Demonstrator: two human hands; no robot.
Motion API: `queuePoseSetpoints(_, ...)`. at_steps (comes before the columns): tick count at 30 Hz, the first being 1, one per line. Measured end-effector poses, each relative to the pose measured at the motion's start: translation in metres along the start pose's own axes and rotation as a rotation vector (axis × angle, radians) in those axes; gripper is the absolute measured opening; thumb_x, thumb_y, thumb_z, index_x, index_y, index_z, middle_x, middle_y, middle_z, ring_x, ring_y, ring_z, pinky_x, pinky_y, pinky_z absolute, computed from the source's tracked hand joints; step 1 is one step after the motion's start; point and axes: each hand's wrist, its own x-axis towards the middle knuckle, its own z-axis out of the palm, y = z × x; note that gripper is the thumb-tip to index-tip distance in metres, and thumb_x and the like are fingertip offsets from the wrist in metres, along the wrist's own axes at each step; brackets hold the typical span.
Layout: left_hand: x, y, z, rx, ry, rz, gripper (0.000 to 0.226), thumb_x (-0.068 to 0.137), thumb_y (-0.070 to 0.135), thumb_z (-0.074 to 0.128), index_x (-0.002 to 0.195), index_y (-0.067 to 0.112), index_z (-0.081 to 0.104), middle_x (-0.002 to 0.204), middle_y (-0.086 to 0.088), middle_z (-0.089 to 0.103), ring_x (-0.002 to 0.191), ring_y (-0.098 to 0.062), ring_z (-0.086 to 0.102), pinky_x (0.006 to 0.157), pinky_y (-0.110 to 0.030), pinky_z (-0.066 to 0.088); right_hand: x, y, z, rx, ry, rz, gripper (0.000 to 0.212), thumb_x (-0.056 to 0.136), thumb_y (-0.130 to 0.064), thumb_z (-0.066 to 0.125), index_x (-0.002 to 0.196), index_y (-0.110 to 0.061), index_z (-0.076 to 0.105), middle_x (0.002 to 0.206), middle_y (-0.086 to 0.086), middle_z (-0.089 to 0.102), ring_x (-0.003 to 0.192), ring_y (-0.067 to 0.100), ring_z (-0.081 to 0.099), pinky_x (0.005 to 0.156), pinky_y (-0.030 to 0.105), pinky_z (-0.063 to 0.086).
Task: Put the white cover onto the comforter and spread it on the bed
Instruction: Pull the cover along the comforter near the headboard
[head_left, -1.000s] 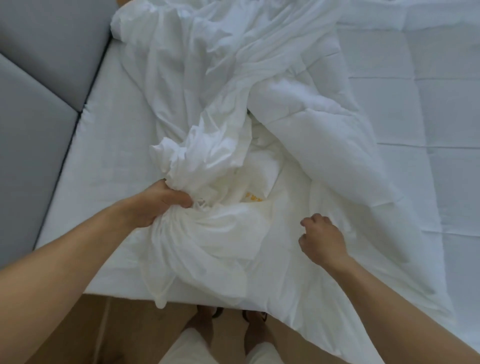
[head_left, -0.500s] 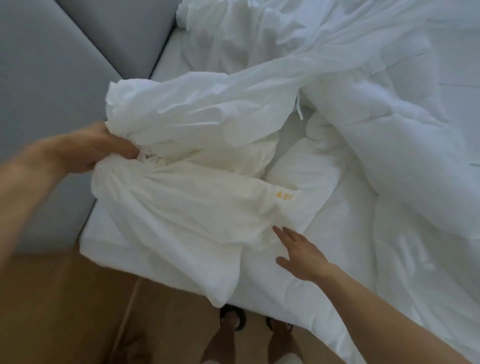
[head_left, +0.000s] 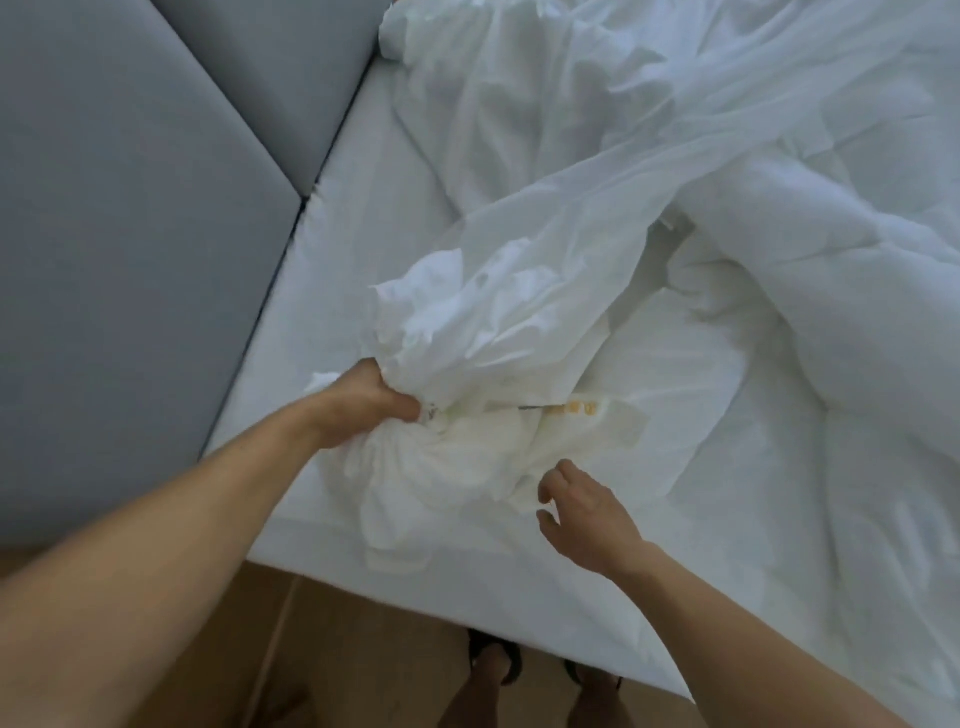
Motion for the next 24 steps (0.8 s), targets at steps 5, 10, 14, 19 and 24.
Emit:
queuePoseSetpoints(5, 0.012, -0.030, -0.002, -0.124, 0.012, -0.013, 0.057, 0.055, 0.007, 0.071, 0.112, 0.010, 0.065, 0.106, -0.010, 0.072, 0.101, -0.028, 0.069, 0.078, -0.034, 0.058, 0.024, -0.024, 0.026, -0.196, -0.316, -0.128, 0.054, 0.093, -0.025, 0.053, 0.146, -0.012, 0.047, 0.151, 0.004, 0.044, 0.144, 0.024, 0.032, 0.120, 0.032, 0.019)
queuePoseSetpoints(10, 0.015, -0.033, -0.010, -0.153, -0.015, -0.005, 0.051, 0.057, 0.005, 0.070, 0.107, 0.013, 0.066, 0.103, -0.007, 0.073, 0.097, -0.024, 0.070, 0.081, -0.034, 0.059, 0.043, -0.031, 0.063, -0.382, -0.277, 0.008, 0.101, 0.075, -0.034, 0.072, 0.157, -0.012, 0.019, 0.163, 0.008, 0.018, 0.152, 0.032, 0.008, 0.122, 0.049, -0.009)
queuePoseSetpoints(14, 0.017, -0.036, -0.012, -0.160, -0.034, 0.000, 0.054, 0.058, 0.005, 0.070, 0.111, 0.013, 0.065, 0.109, -0.011, 0.072, 0.100, -0.025, 0.070, 0.087, -0.038, 0.058, 0.049, -0.026, 0.074, -0.502, -0.195, 0.062, 0.080, 0.036, -0.014, 0.087, 0.114, -0.004, 0.071, 0.113, 0.016, 0.067, 0.113, 0.041, 0.058, 0.115, 0.058, 0.010)
queuePoseSetpoints(19, 0.011, -0.029, -0.022, -0.228, -0.064, 0.009, 0.055, 0.056, 0.006, 0.070, 0.111, 0.014, 0.064, 0.105, -0.008, 0.072, 0.098, -0.026, 0.070, 0.074, -0.031, 0.058, 0.020, -0.017, 0.006, -0.358, -0.164, -0.057, 0.038, 0.051, -0.038, 0.090, 0.078, -0.022, 0.068, 0.087, -0.003, 0.069, 0.097, 0.024, 0.067, 0.110, 0.036, 0.023)
queuePoseSetpoints(24, -0.012, 0.000, -0.031, -0.219, -0.111, 0.052, 0.068, 0.049, 0.012, 0.074, 0.116, 0.009, 0.063, 0.106, -0.012, 0.071, 0.099, -0.029, 0.070, 0.072, -0.031, 0.057, -0.052, -0.048, -0.139, 0.155, 0.161, 0.282, 0.024, 0.082, -0.025, 0.081, 0.098, -0.030, 0.064, 0.095, -0.015, 0.065, 0.086, 0.007, 0.055, 0.085, 0.004, 0.034)
